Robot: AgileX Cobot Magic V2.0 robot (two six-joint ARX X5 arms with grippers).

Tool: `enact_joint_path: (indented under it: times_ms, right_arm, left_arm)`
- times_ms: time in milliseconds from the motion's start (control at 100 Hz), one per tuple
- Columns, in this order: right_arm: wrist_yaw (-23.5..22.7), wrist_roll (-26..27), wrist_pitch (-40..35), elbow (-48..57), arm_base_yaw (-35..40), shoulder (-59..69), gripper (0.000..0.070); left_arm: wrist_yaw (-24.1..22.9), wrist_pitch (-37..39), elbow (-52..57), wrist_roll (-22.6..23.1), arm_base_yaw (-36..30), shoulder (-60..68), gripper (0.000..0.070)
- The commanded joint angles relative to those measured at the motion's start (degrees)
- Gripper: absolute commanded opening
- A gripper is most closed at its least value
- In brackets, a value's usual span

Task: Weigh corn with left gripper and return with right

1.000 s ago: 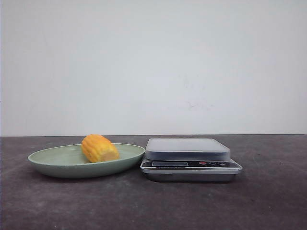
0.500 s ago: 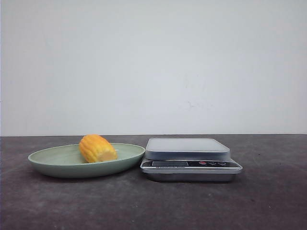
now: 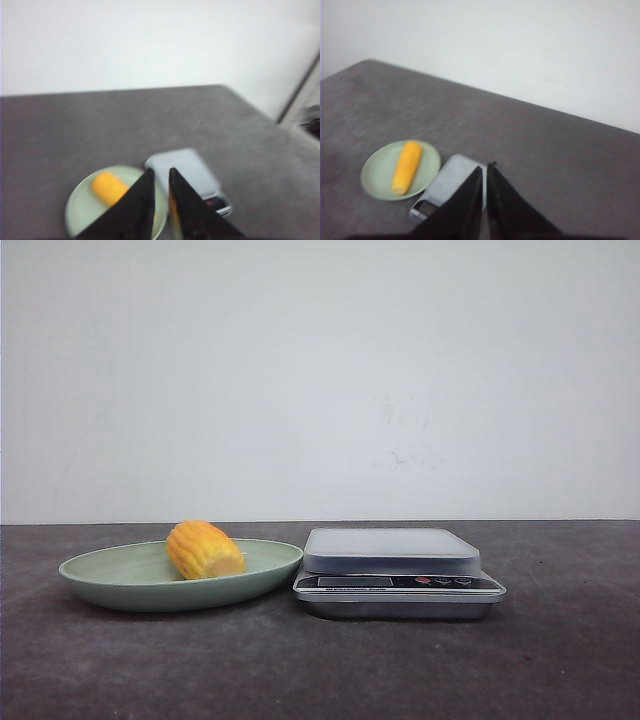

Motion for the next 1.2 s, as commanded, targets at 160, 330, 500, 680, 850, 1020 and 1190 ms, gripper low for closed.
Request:
enact_joint_path:
  times_ms: [160, 330, 500, 680, 850, 1020, 1190]
  right_arm:
    - [8.4, -0.4, 5.9, -5.0, 14.3, 0.7, 0.0012]
    - [15.3, -0.3, 7.6, -6.5, 23.4, 0.9, 0.0011]
    - [17.8, -0.4, 8.3, -6.5, 25.8, 1.1, 0.0011]
    - [17.8, -0.4, 8.1, -6.5, 25.8, 1.1, 0.0011]
    - [17.8, -0.4, 8.1, -6.5, 25.8, 1.1, 0.0011]
    - [17.8, -0.4, 7.6, -6.5, 25.8, 1.1, 0.0011]
    - [17.8, -0.4, 7.6, -6.5, 25.8, 1.1, 0.0011]
  left_arm:
    - [2.8, 5.8, -1.3, 1.7, -0.5, 0.3, 0.0007]
    - [4.0, 5.1, -1.8, 1.6, -0.5, 0.3, 0.0007]
    - [4.1, 4.8, -1.8, 1.6, -0.5, 0.3, 0.0007]
    - [4.1, 2.9, -1.8, 1.6, -0.5, 0.3, 0.0007]
    - [4.1, 1.6, -1.8, 1.6, -0.5, 0.3, 0.0007]
    - [4.1, 0.9, -1.8, 1.6, -0.5, 0.3, 0.0007]
    - [4.1, 0.9, -1.8, 1.6, -0.5, 0.3, 0.0007]
